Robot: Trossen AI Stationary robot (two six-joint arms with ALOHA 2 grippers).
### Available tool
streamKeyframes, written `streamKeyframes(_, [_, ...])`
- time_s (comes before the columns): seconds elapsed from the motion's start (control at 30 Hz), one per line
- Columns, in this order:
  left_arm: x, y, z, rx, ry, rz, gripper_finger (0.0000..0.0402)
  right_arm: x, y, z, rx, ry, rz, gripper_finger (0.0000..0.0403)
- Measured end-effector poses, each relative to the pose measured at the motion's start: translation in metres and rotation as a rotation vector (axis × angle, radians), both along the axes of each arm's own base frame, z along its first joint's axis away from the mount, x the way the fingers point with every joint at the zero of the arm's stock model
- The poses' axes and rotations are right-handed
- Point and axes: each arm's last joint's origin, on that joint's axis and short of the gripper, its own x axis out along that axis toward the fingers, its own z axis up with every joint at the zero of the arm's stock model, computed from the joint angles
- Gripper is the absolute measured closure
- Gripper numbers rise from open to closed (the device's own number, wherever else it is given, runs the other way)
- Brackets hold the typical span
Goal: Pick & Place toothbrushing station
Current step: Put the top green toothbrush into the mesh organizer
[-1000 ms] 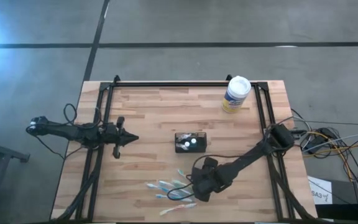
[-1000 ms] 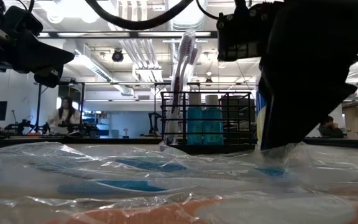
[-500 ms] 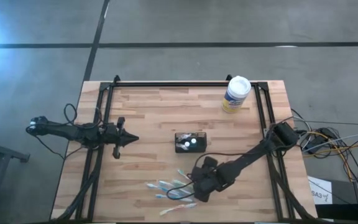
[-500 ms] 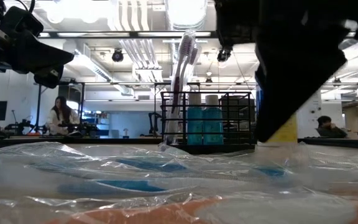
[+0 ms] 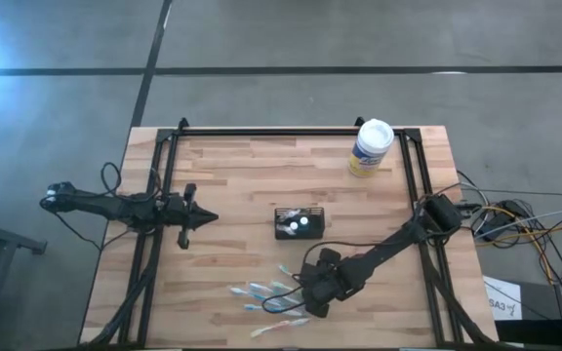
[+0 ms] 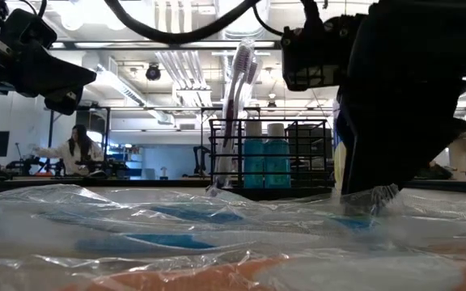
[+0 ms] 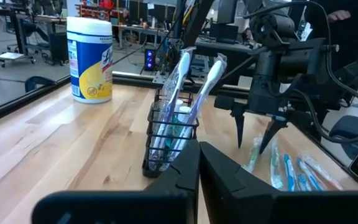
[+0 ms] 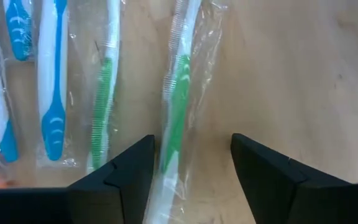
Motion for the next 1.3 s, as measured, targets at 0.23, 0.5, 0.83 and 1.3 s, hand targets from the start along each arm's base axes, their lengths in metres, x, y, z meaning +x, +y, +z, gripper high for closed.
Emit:
streamKeyframes(0.23, [0.000,0.000,0.000,0.003,0.003,0.000,0.0392,-0.003,-0.002,-0.003,0.011,0.021,0.007,0.0265])
streamKeyframes(0.5, [0.000,0.000,0.000,-0.016,0.001,0.002,0.0383,-0.005,-0.005,0.004,-0.007,0.041,0.104,0.0381])
streamKeyframes(0.83, [0.001,0.000,0.001,-0.050,-0.011,0.007,0.0383,-0.017,-0.015,0.080,-0.168,-0.235,0.211,0.0377])
streamKeyframes(1.3, [0.001,-0.001,0.011,-0.061,-0.106,-0.023,0.0388,-0.079,-0.057,0.140,-0.271,-1.012,0.378,0.0379])
